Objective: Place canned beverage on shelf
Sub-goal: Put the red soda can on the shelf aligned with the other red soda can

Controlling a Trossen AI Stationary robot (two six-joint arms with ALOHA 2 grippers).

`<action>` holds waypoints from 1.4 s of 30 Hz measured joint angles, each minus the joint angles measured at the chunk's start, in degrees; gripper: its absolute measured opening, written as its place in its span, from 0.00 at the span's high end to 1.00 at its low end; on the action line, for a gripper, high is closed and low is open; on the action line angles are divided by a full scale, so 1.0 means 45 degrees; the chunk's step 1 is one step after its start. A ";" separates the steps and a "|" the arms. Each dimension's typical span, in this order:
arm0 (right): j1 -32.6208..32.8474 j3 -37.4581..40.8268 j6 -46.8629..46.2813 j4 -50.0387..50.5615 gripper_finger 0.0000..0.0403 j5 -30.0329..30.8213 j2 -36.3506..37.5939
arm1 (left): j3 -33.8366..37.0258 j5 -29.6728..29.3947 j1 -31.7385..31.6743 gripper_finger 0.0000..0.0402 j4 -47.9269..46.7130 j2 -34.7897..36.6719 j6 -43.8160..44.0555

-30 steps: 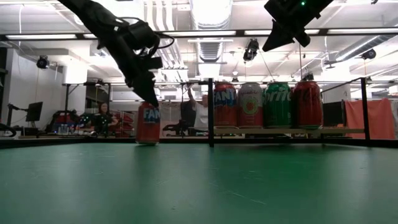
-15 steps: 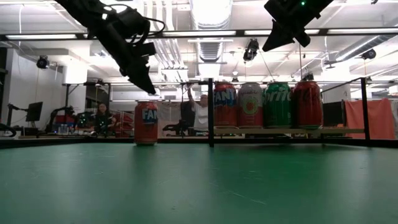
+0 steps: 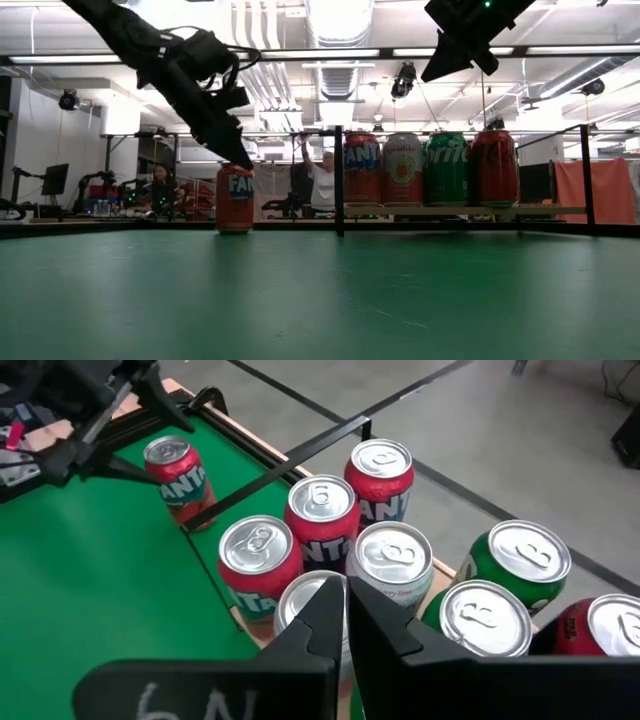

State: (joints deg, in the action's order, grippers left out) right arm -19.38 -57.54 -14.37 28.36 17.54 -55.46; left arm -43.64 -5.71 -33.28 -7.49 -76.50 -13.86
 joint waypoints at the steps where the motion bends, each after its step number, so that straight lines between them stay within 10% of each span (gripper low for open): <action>1: 0.0005 0.0000 -0.0013 0.0001 0.98 0.0000 0.0000 | 0.0092 -0.0005 0.0000 0.09 0.0110 -0.0052 0.0086; 20: 0.1117 -0.0028 0.0442 -0.0053 0.98 -0.2365 0.0053 | 0.0804 -0.0171 0.0843 0.28 0.0711 -0.0259 0.0930; 42: 0.4565 0.0269 0.2015 -0.2871 0.98 -0.2219 -0.2496 | -0.1595 -0.0845 0.7074 0.28 -0.0442 0.2544 0.2591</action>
State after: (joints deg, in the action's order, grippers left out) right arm 1.17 -56.33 -5.30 15.44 7.55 -66.69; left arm -50.81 -9.51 -1.44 -9.48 -65.05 -2.20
